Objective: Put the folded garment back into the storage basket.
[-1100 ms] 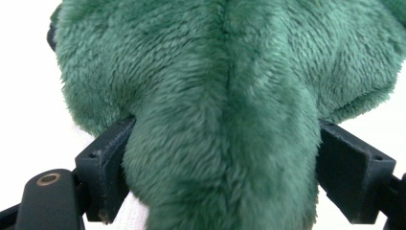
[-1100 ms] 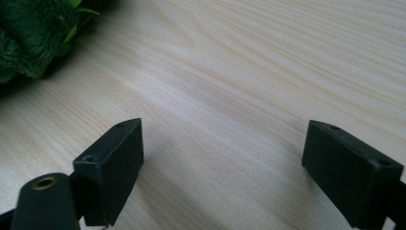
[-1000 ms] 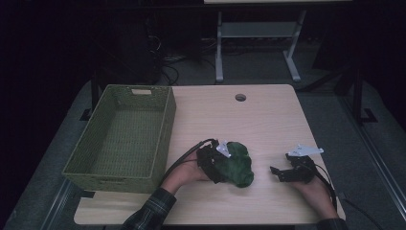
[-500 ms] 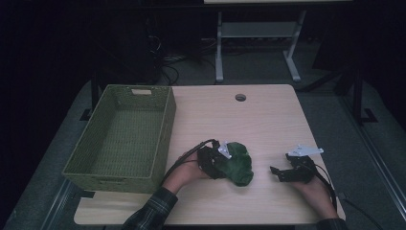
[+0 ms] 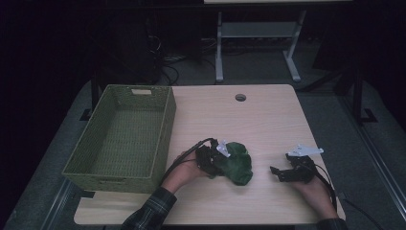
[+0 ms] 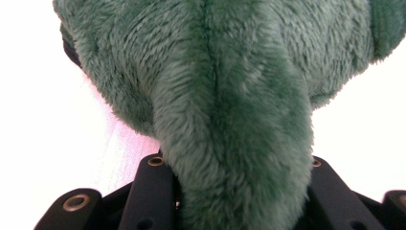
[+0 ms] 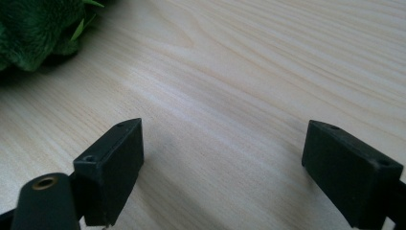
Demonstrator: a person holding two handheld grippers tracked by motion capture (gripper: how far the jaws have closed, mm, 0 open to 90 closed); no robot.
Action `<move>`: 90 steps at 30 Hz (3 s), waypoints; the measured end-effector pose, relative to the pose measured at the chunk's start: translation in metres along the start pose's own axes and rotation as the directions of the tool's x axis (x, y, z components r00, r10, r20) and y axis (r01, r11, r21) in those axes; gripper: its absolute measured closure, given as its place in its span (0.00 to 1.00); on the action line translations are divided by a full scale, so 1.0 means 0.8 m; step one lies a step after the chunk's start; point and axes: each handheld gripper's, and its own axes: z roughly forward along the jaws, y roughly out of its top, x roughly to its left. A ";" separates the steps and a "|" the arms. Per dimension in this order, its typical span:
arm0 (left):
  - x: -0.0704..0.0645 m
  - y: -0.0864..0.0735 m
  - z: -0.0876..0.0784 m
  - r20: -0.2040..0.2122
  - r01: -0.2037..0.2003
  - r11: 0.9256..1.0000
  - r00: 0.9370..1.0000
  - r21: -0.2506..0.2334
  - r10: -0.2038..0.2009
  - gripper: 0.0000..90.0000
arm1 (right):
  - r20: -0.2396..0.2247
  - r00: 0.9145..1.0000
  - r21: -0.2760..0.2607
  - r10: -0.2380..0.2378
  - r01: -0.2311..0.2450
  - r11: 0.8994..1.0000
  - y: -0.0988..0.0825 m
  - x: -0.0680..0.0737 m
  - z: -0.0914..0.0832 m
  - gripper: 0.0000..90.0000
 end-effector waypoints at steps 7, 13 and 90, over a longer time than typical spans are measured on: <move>0.001 0.001 -0.021 -0.012 0.040 0.998 0.999 -0.039 -0.041 0.73 | 0.000 1.000 0.000 0.000 0.000 1.000 0.000 0.000 0.000 0.16; 0.004 0.006 -0.046 -0.024 0.058 0.997 0.998 -0.060 -0.059 0.73 | 0.000 1.000 0.000 0.000 0.000 1.000 0.000 0.000 0.000 0.16; 0.077 -0.236 -0.277 -0.314 0.481 0.845 0.785 -0.236 -0.534 0.73 | 0.027 0.999 0.026 0.024 -0.025 0.999 0.001 -0.001 0.003 0.03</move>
